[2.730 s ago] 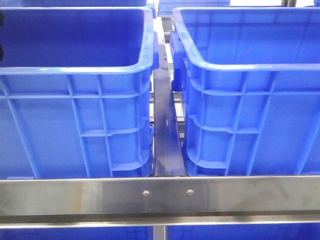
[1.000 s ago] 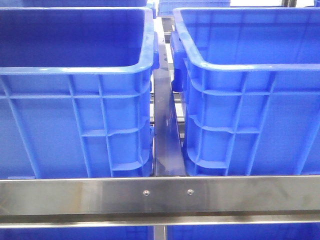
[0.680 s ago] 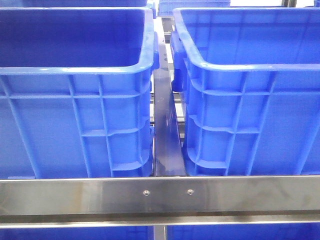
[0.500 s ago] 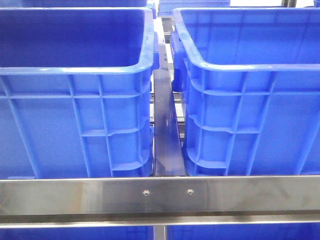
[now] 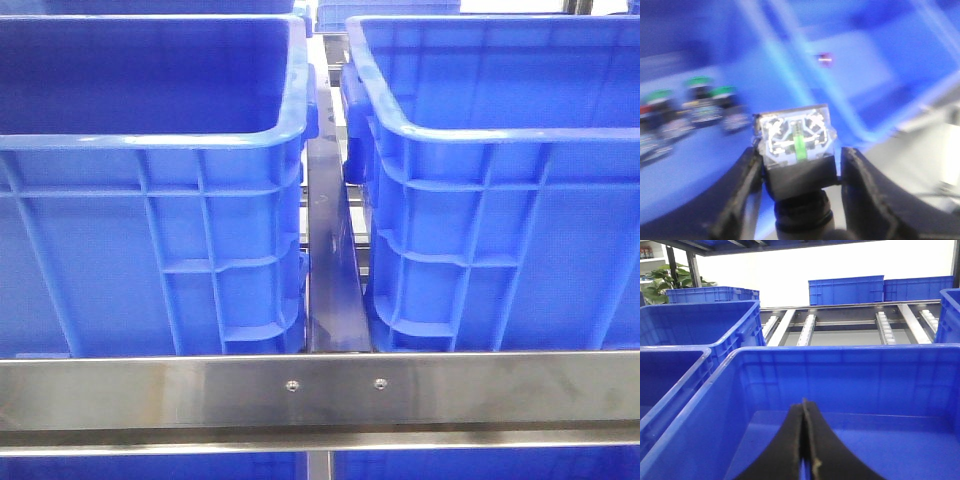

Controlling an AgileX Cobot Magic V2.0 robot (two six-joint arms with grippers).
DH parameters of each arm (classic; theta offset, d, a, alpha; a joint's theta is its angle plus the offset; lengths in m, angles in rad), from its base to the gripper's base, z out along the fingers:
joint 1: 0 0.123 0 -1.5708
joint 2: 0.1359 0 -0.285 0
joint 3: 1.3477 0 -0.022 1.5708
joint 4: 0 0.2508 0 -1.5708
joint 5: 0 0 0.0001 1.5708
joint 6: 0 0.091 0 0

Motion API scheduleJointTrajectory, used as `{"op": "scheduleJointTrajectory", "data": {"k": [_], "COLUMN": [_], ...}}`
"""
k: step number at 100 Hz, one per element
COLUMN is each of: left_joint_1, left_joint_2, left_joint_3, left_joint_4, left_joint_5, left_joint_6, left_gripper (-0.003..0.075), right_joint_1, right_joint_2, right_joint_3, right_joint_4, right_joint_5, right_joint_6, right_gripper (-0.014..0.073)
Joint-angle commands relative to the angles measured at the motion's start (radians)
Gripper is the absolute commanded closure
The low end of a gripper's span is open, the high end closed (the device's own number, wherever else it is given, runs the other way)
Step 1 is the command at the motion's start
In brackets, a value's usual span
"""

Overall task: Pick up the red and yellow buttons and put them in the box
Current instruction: 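Lift the yellow button out of the bin with the left gripper, then bring the yellow button with the left gripper toward the right gripper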

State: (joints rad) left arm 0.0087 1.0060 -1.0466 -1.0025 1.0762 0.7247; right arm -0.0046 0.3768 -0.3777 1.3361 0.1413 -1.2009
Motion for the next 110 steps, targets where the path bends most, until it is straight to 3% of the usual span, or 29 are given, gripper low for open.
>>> {"op": "scheduleJointTrajectory", "data": {"k": [1,22,57,67,91,98,110], "left_joint_1": [0.002,0.002,0.002,0.002,0.002,0.002,0.002], "left_joint_2": [-0.016,-0.016,-0.016,-0.016,-0.016,-0.016,-0.016], "left_joint_3": [-0.026,-0.026,-0.026,-0.026,-0.026,-0.026,-0.026], "left_joint_4": [-0.156,-0.252,-0.256,-0.256,-0.256,-0.254,-0.238], "left_joint_5": [0.035,0.117,0.144,0.151,0.186,0.193,0.193], "left_joint_6": [0.064,0.136,0.16,0.179,0.222,0.238,0.245], "left_gripper": [0.0739,0.0739,0.0739,0.0739,0.0739,0.0739,0.0739], "right_joint_1": [-0.004,-0.004,-0.004,-0.004,-0.004,-0.004,-0.004], "right_joint_2": [0.004,0.004,0.004,0.004,0.004,0.005,0.039], "right_joint_3": [-0.024,-0.024,-0.024,-0.024,-0.024,-0.027,-0.073], "right_joint_4": [0.004,0.004,0.029,0.054,0.189,0.217,0.252], "right_joint_5": [-0.02,-0.02,0.008,0.073,0.165,0.214,0.392], "right_joint_6": [-0.009,-0.009,-0.009,-0.009,-0.009,-0.009,0.018], "right_gripper": [0.066,0.066,0.0645,0.0542,0.0109,0.0061,0.0062]}}
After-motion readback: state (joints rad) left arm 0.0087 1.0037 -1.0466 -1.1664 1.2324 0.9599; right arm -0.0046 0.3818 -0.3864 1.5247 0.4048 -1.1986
